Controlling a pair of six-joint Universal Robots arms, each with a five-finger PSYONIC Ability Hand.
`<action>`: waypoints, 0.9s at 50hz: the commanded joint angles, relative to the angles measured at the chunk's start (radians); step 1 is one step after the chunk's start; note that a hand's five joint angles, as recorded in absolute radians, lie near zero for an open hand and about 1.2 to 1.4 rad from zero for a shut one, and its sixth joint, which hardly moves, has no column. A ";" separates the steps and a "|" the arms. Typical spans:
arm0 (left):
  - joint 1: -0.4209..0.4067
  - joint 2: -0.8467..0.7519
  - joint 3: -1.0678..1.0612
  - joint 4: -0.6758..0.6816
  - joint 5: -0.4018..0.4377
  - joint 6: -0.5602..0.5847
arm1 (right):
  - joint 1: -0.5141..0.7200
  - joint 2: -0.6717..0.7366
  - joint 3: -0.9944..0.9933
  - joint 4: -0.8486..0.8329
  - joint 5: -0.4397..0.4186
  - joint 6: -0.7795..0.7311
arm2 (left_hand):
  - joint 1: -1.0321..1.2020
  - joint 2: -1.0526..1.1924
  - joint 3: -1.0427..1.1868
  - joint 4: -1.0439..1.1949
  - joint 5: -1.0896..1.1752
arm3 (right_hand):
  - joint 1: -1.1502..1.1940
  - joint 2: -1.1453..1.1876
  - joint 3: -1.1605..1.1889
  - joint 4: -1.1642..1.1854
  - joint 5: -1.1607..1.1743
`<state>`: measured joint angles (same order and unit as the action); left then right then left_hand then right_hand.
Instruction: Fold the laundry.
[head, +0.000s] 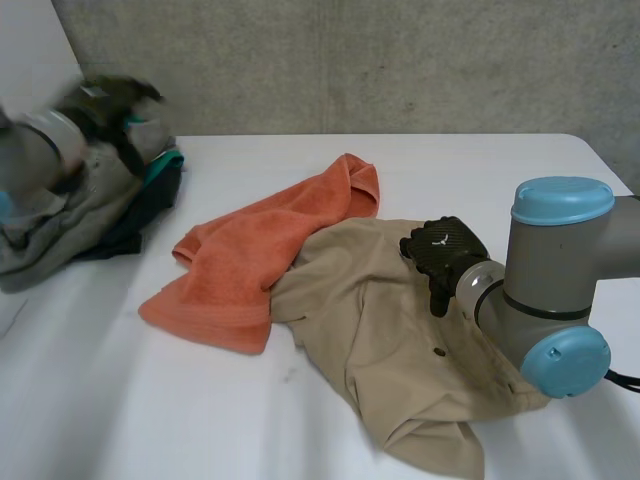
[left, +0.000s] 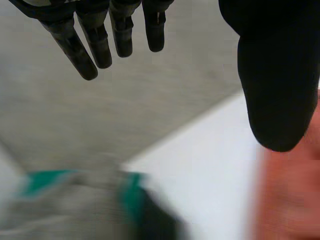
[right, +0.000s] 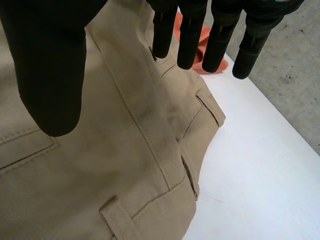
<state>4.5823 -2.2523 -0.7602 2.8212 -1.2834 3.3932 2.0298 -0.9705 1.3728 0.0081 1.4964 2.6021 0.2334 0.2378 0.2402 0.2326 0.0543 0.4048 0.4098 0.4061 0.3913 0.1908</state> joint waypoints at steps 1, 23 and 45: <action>-0.100 -0.013 -0.177 0.017 0.081 0.061 | 0.000 0.009 0.003 -0.002 0.004 -0.010 | -0.020 -0.024 -0.027 -0.019 -0.015 | -0.007 -0.012 -0.008 0.006 0.032; -0.206 -0.222 -0.073 0.018 -0.059 0.252 | -0.002 0.016 0.017 -0.011 0.004 -0.039 | 1.163 1.158 1.156 1.164 1.167 | -0.004 -0.009 -0.005 0.009 0.035; 0.141 0.037 0.228 0.287 -0.452 -0.040 | 0.004 0.007 0.022 -0.017 0.004 -0.048 | 1.163 1.158 1.156 1.164 1.167 | -0.007 -0.012 -0.008 0.006 0.032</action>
<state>4.6416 -2.1922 -0.6555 3.1041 -1.6479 3.3535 2.0302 -0.9621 1.3946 -0.0093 1.5001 2.5538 1.0819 1.1934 1.1757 1.1898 0.9679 0.4048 0.4098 0.4061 0.3913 0.1907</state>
